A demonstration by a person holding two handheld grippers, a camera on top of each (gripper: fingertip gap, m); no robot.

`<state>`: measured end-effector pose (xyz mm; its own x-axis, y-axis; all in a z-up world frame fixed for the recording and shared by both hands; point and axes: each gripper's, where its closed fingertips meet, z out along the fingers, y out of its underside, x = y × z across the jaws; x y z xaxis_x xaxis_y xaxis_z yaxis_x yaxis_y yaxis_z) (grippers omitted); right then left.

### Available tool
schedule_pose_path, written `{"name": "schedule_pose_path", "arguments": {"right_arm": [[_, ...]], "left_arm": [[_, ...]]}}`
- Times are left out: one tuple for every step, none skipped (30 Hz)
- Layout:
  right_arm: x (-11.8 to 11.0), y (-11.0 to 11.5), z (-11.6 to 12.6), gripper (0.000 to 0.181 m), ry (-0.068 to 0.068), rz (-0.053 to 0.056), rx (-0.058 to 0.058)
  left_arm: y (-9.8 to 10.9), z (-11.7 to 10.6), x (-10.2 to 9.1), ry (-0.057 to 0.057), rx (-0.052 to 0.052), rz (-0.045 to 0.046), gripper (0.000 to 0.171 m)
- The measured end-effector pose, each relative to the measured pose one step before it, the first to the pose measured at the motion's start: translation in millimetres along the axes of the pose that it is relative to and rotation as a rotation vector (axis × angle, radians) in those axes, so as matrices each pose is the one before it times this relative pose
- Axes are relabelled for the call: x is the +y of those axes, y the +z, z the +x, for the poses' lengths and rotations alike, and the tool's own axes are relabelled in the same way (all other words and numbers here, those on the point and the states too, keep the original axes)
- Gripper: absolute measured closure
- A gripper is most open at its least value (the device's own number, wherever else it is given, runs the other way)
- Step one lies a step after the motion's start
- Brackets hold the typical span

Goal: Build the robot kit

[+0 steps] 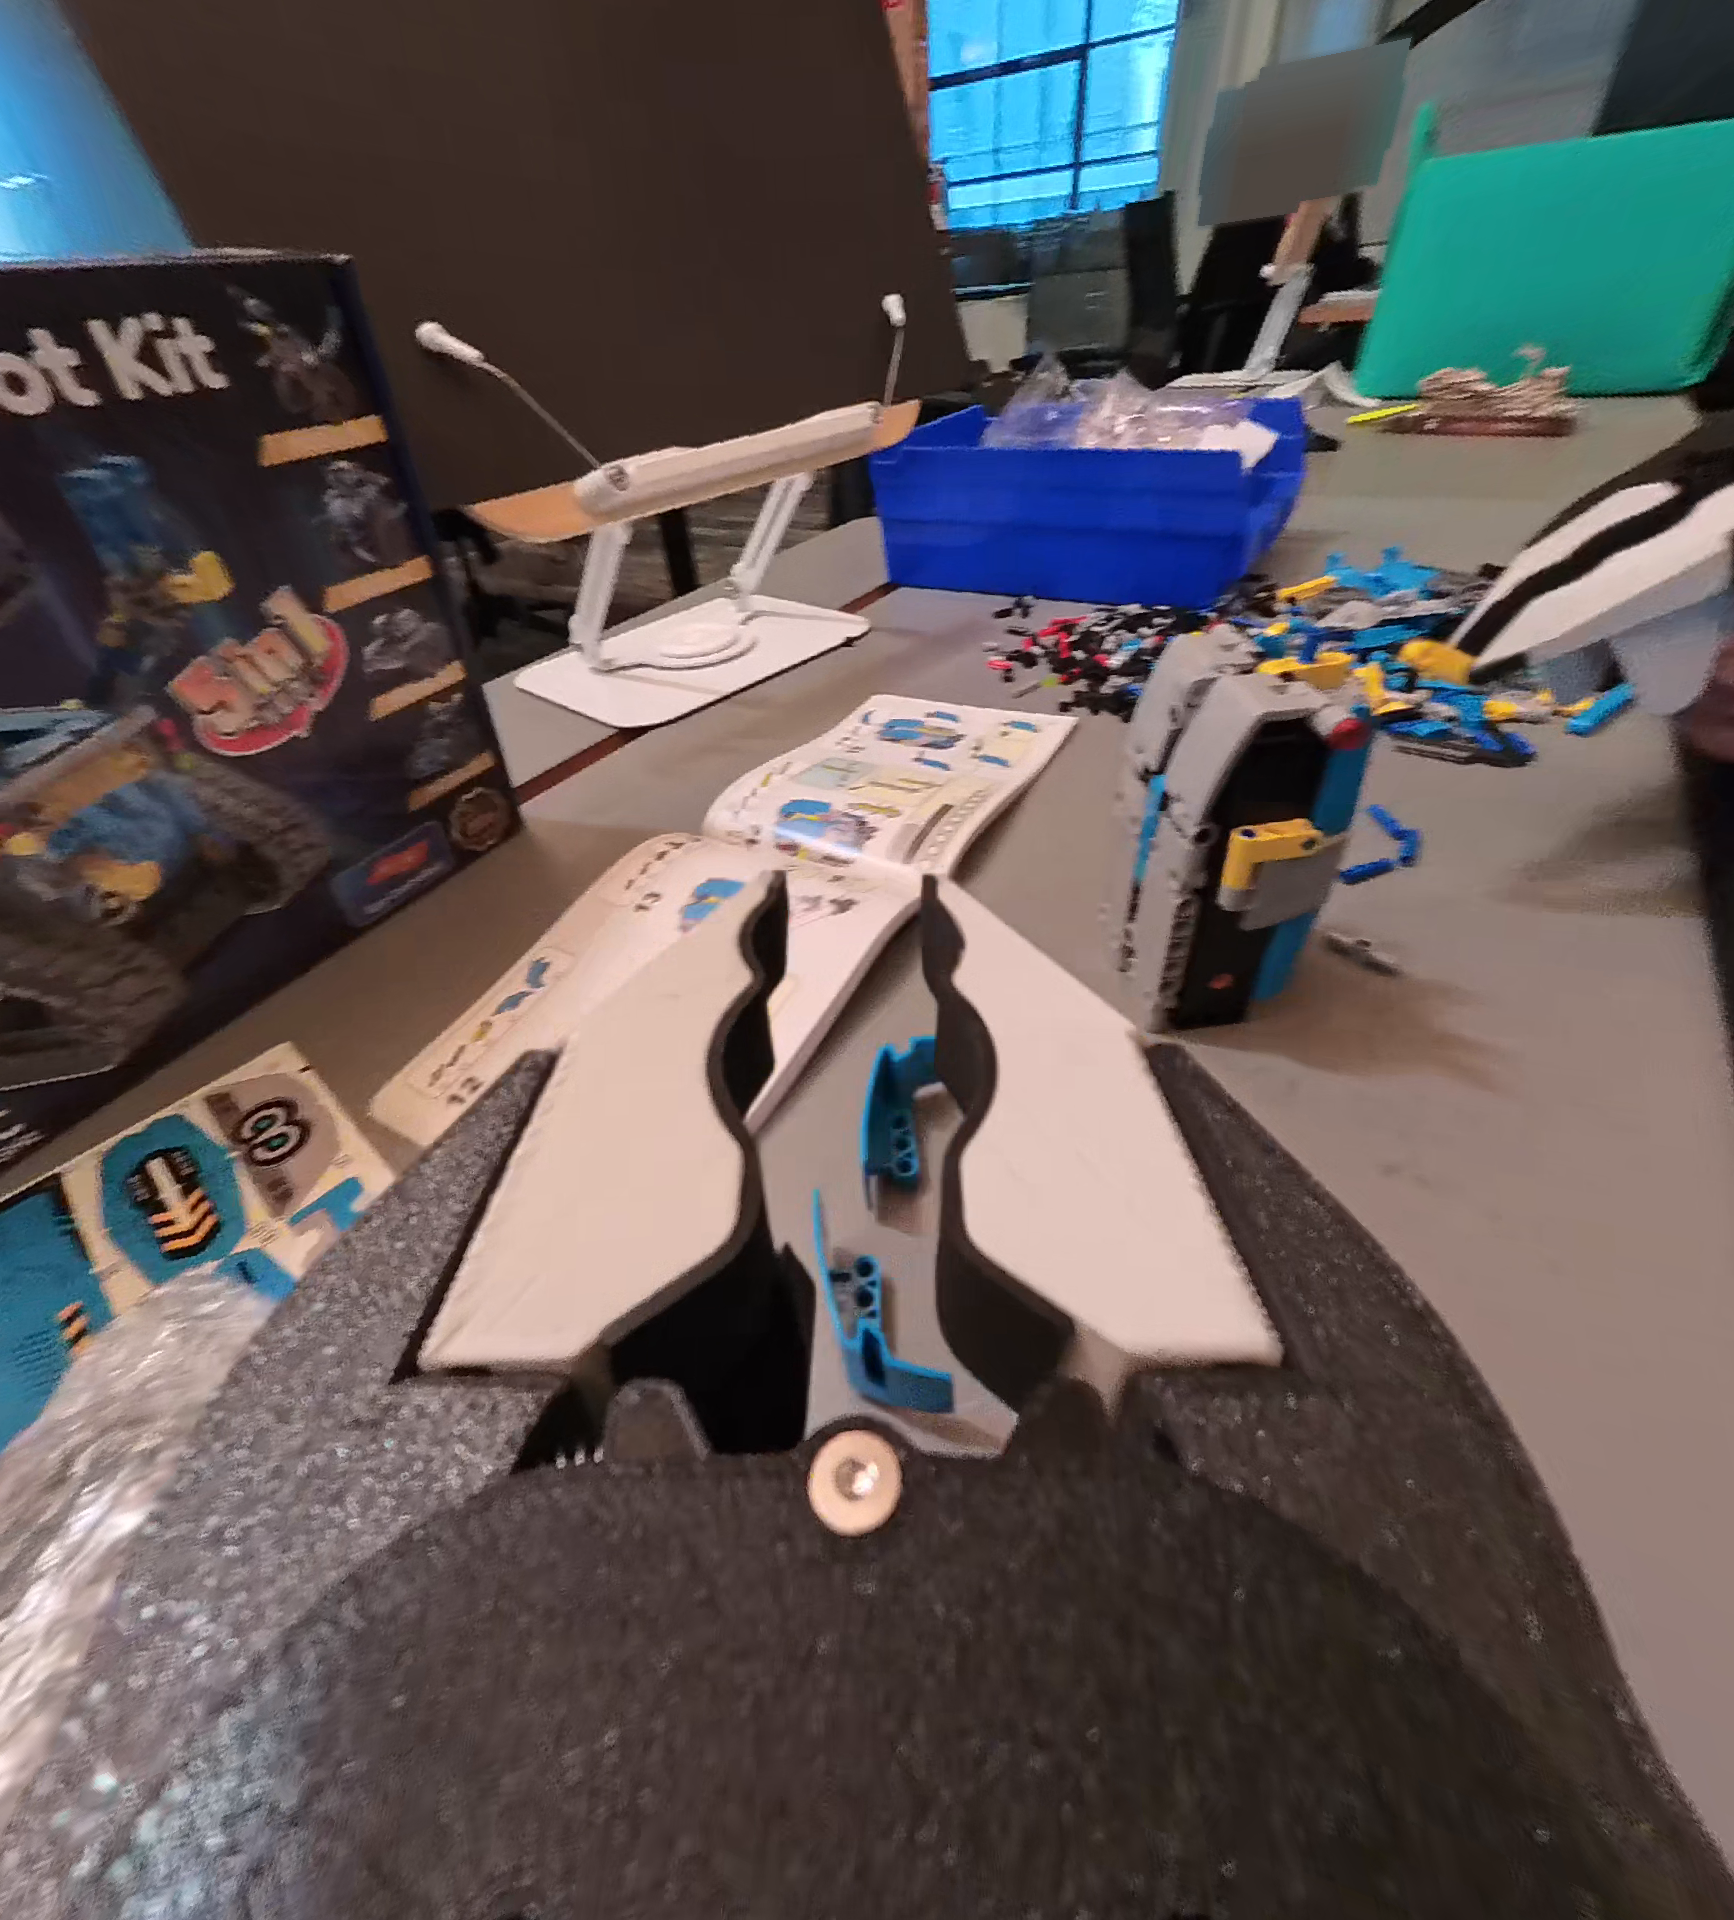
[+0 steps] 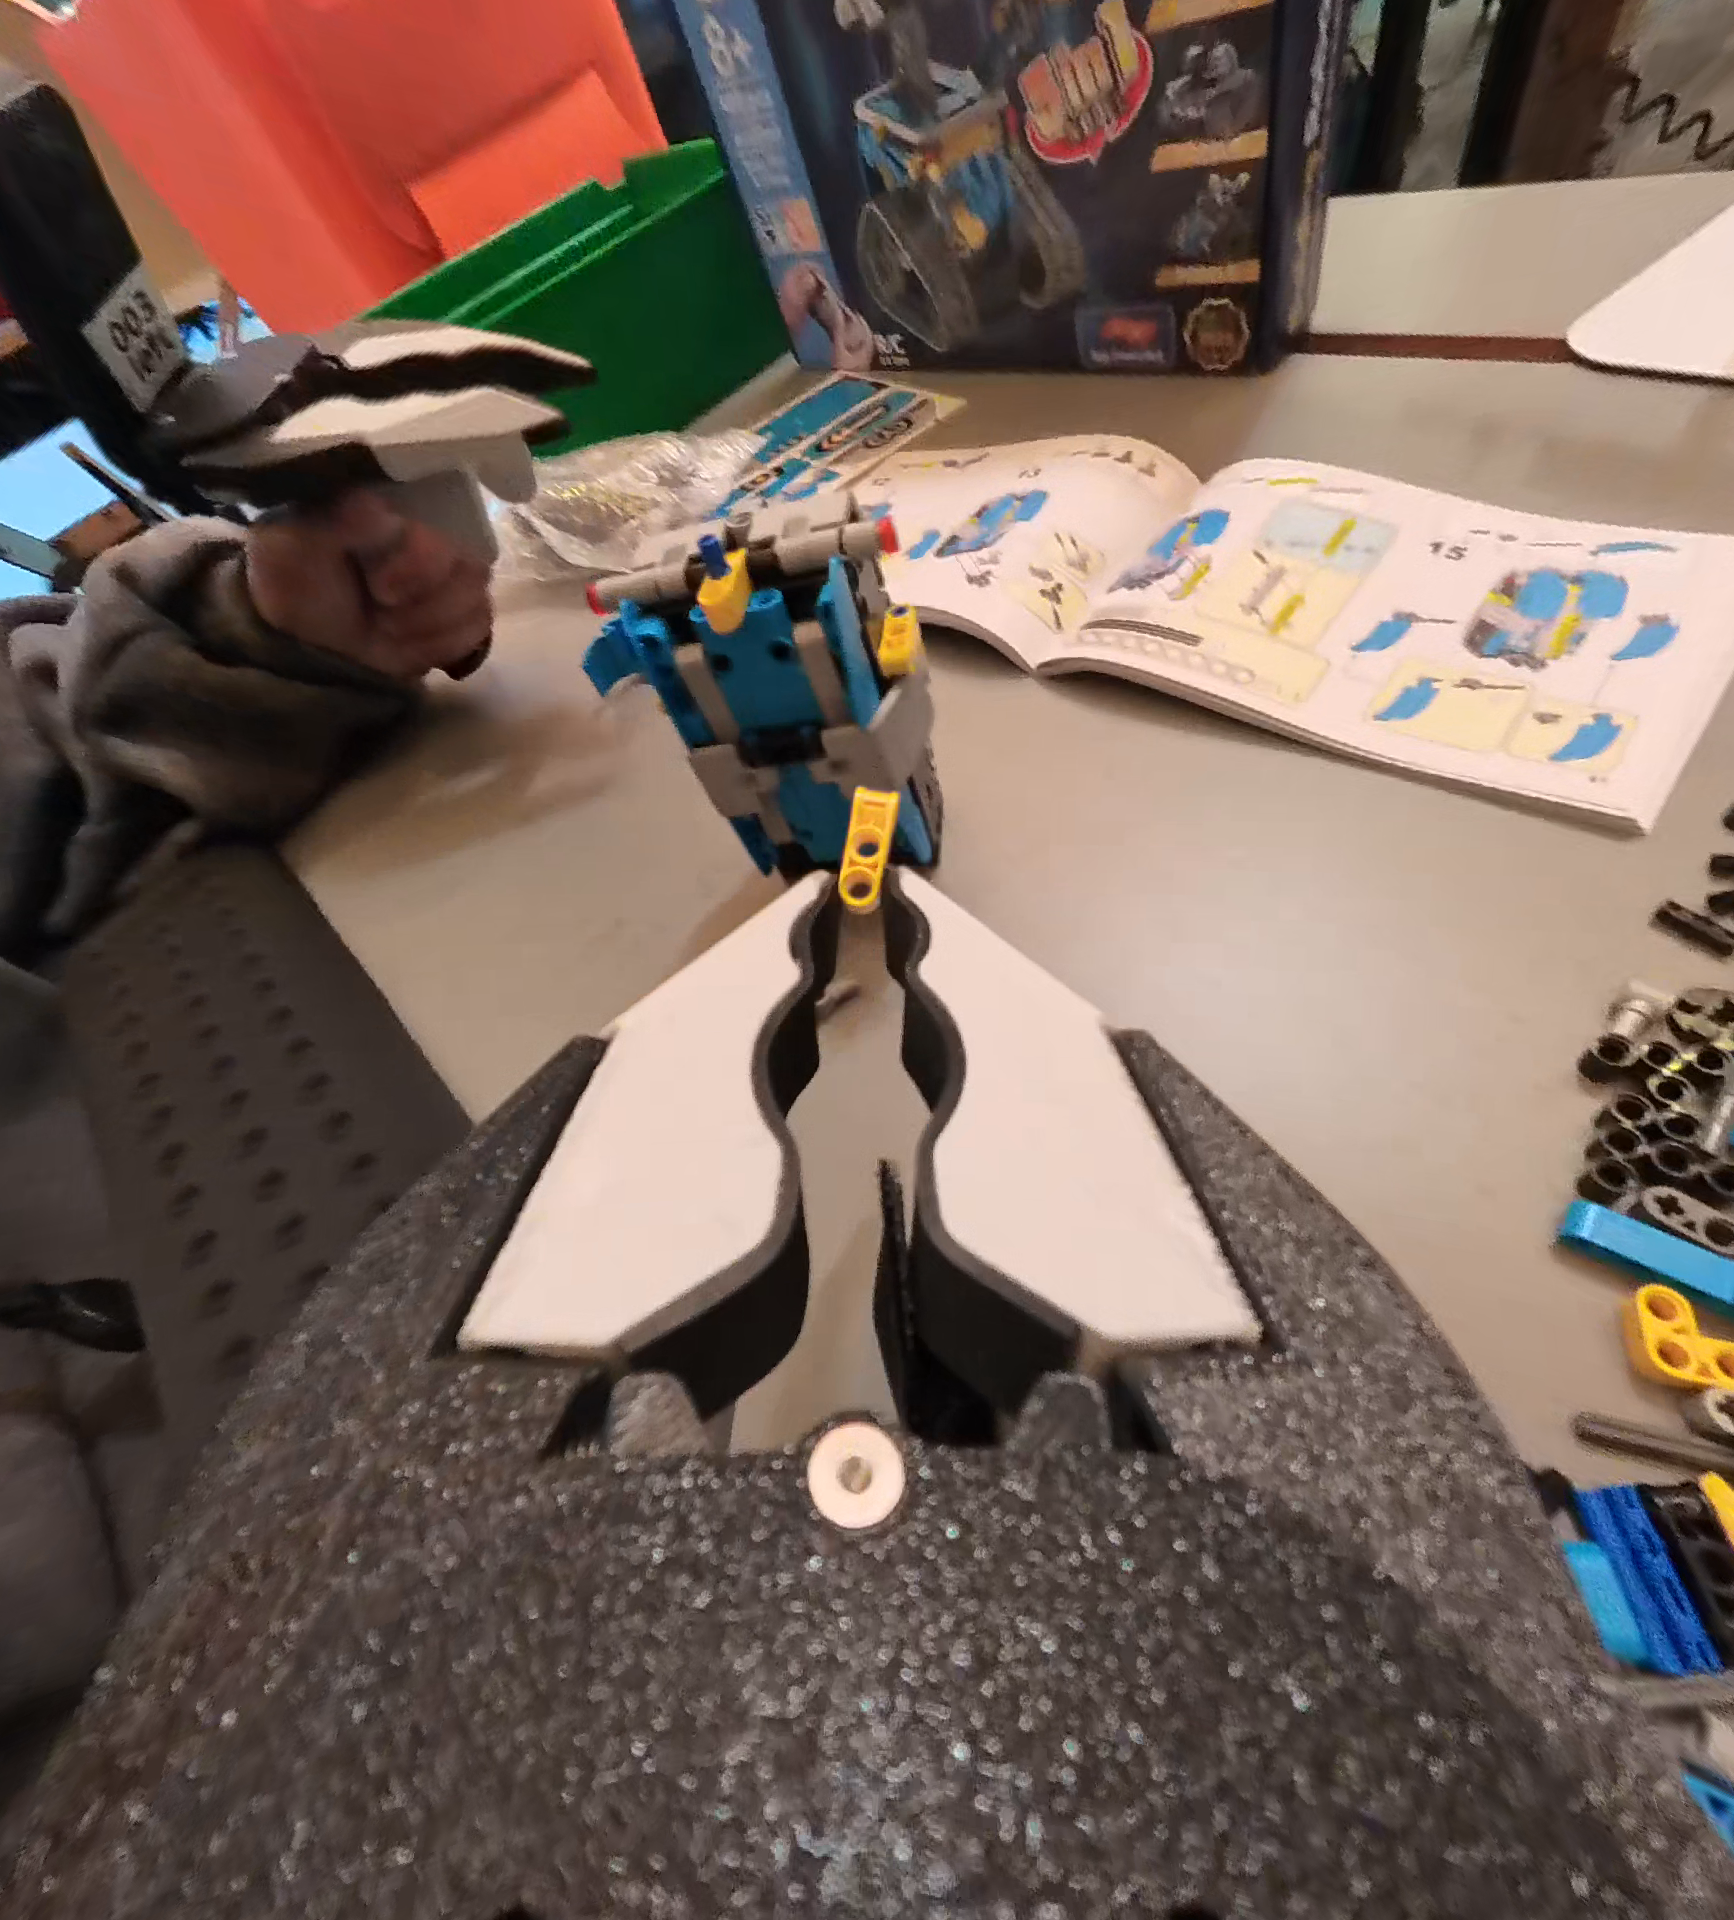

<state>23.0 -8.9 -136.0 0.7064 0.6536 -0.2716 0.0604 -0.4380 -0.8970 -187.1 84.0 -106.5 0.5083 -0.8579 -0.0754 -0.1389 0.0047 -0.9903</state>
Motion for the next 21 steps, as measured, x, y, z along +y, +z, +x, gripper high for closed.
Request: {"name": "schedule_pose_path", "arguments": {"right_arm": [[0.71, 0.83, -2.07, 0.173, 0.0, -0.0032, -0.0122], [1.38, 1.64, -2.83, 0.173, 0.0016, -0.0078, -0.016], [0.51, 2.16, -4.95, 0.173, 0.0, -0.0032, -0.0278], [-0.97, 2.38, -6.58, 0.173, -0.0014, 0.0042, -0.033], [-3.61, 2.95, -7.16, 0.174, 0.0059, 0.0227, -0.0331], [-6.47, 3.93, -11.15, 0.173, 0.027, 0.0453, -0.061], [-7.82, 5.61, -13.88, 0.173, 0.0557, 0.0598, -0.0851], [-8.16, 7.86, -14.88, 0.173, 0.0784, 0.071, -0.0985], [-6.7, 9.77, -16.31, 0.174, 0.0879, 0.0725, -0.1153], [-2.0, 11.4, -13.58, 0.174, 0.0824, 0.0529, -0.1062], [2.06, 11.23, -6.37, 0.174, 0.0679, 0.0296, -0.066], [5.73, 10.24, 0.96, 0.174, 0.0305, 0.0, -0.0098], [7.52, 9.19, 2.95, 0.174, -0.0183, -0.0289, 0.0249], [6.18, 7.52, 0.07, 0.174, -0.0543, -0.0445, 0.0296], [3.81, 5.51, -1.14, 0.174, -0.0732, -0.0383, 0.0328], [3.41, 3.8, -0.68, 0.173, -0.0753, -0.0352, 0.0364], [4.02, 2.98, -1.02, 0.174, -0.065, -0.0349, 0.032], [3.07, 2.73, -2.1, 0.174, -0.0522, -0.0245, 0.021], [2.95, 2.52, -3.08, 0.174, -0.04, -0.0208, 0.0086], [3.57, 2.32, -2.43, 0.174, -0.0271, -0.0238, 0.0054], [3.54, 2.02, -1.93, 0.174, -0.0189, -0.0221, 0.0029]], "left_arm": [[-0.68, 4.97, -1.7, -0.0044, 0.0261, 0.00895, 0.147], [-0.65, 6.62, -1.67, -0.0056, 0.0352, 0.00847, 0.147], [-0.01, 8.63, -0.85, -0.0095, 0.0459, 0.00308, 0.147], [0.54, 9.61, -0.51, -0.015, 0.0503, 0.00076, 0.147], [0.8, 10.09, -1.21, -0.0209, 0.0494, 0.00733, 0.147], [1.53, 13.2, -0.46, -0.0272, 0.0684, 0.00389, 0.147], [2.26, 14.81, 0.79, -0.03, 0.0789, -0.00589, 0.147], [2.6, 11.85, -1.15, -0.0305, 0.0546, 0.00736, 0.147], [2.48, 13.2, -1.94, -0.0285, 0.0603, 0.01382, 0.147], [2.85, 12.68, -1.09, -0.026, 0.0559, 0.00664, 0.147], [3.32, 8.76, -1.37, -0.0237, 0.0302, 0.00975, 0.147], [2.91, 8.42, -1.15, -0.0225, 0.0293, 0.01109, 0.147], [2.63, 6.25, -0.6, -0.026, 0.0209, 0.00892, 0.147], [2.06, 4.11, -0.22, -0.0268, 0.0128, 0.00647, 0.146], [1.23, 3.31, -0.05, -0.0236, 0.0145, 0.00528, 0.146], [0.19, 2.84, 0.11, -0.0154, 0.0166, 0.00231, 0.146], [-0.35, 0.96, 0.15, -0.0039, 0.0069, 0.0012, 0.145], [-0.81, 0.02, -0.3, 0.0059, 0.0001, 0.00211, 0.145], [-1.13, 0.87, -0.47, 0.0076, 0.0052, 0.00306, 0.146], [-0.89, 1.04, -0.73, 0.0009, 0.0071, 0.00294, 0.146], [-0.69, 1.47, -0.78, -0.0056, 0.0101, 0.00374, 0.146]]}}
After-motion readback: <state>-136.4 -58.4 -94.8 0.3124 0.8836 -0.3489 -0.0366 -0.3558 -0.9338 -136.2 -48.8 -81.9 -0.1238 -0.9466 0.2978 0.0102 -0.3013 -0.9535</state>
